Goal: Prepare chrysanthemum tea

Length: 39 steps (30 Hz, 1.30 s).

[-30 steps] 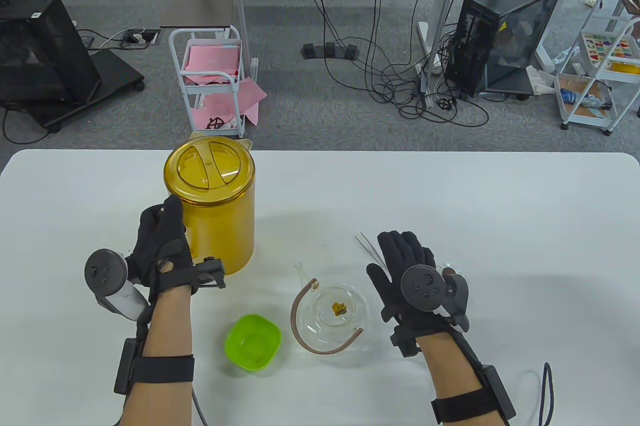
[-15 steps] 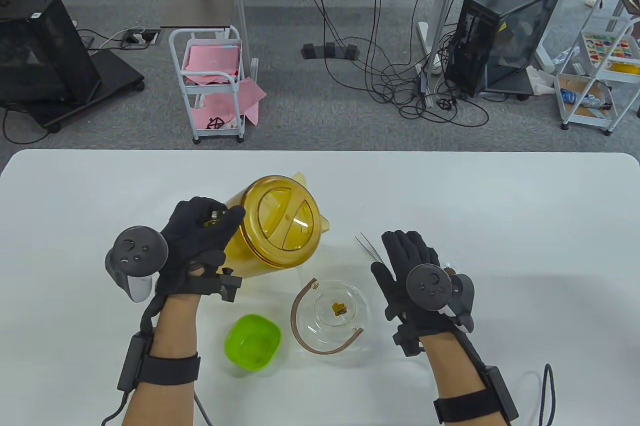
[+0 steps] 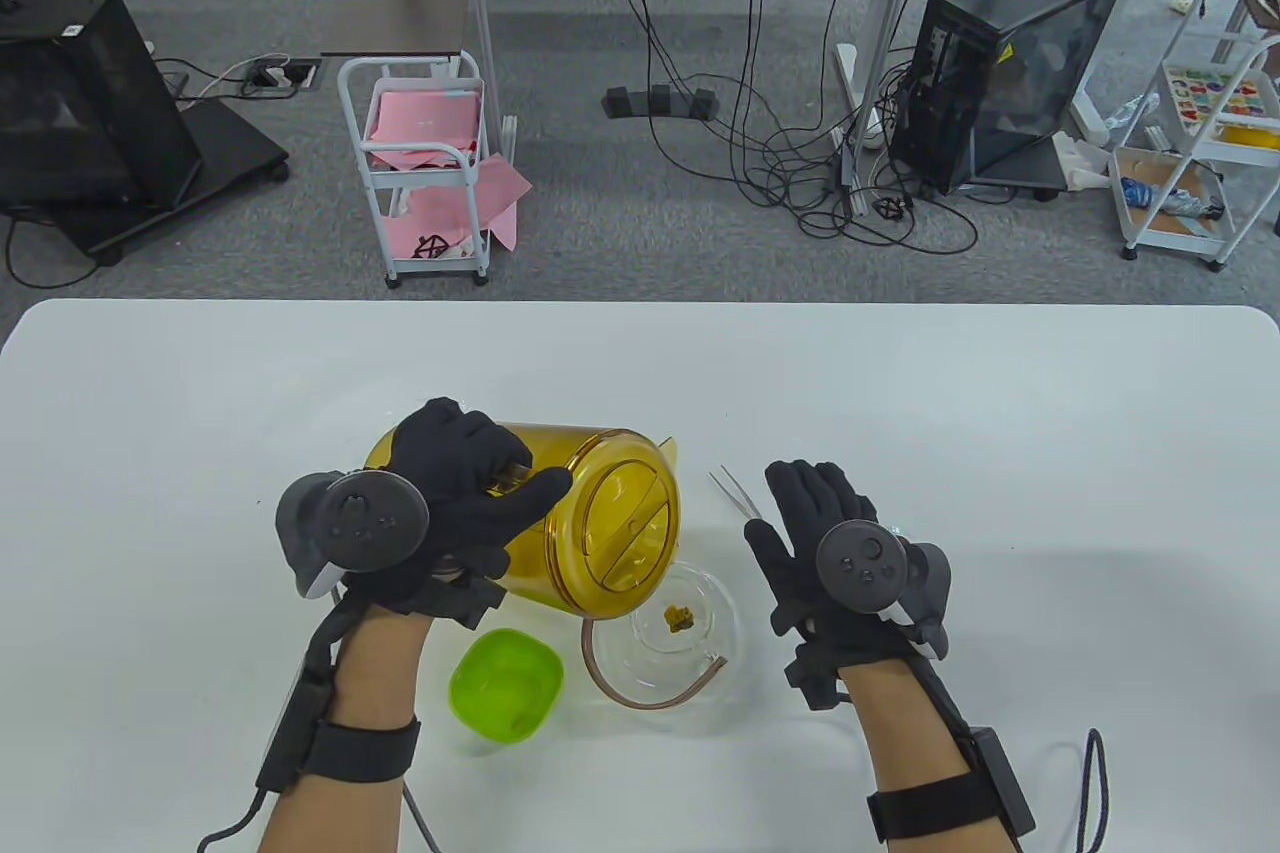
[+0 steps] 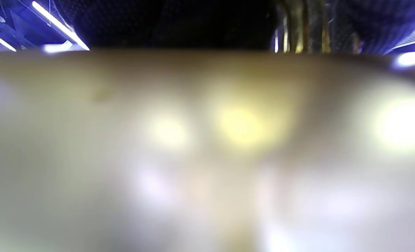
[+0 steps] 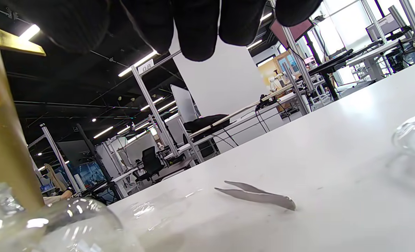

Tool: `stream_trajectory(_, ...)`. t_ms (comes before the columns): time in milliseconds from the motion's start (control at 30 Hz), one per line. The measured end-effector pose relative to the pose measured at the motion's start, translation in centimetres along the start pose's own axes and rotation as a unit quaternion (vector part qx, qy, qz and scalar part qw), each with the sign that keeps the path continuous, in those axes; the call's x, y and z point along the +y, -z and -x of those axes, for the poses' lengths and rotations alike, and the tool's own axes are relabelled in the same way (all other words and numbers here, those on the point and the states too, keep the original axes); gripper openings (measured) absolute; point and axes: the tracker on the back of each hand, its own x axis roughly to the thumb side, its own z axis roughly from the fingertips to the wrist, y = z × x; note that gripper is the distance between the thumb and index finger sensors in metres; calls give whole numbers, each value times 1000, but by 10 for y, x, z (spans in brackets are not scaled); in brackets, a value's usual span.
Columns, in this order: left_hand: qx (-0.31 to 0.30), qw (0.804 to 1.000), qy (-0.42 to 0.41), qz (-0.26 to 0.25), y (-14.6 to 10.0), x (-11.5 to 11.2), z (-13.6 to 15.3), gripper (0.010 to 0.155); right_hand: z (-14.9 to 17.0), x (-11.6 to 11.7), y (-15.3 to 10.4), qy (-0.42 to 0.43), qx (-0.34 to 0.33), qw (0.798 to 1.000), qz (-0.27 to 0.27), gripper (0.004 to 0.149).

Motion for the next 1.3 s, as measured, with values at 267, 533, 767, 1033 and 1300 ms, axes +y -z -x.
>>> stream_trajectory(267,-29,998,25,40,0,2,-16,56,-2,1,0,-6,2,1000,-2,68)
stream_trajectory(533,-64,992,94,48,0,6,-44,55,-2,0,0,-8,1,1000,-1,67)
stream_trajectory(767,-75,991,97,58,0,8,-57,54,-2,0,0,-10,-1,1000,-1,67)
stream_trajectory(1033,-88,988,108,70,0,3,-65,53,-2,0,0,-10,0,1000,-3,66)
stream_trajectory(1300,-90,986,113,85,0,0,-69,53,-2,0,-1,-11,2,1000,-4,66)
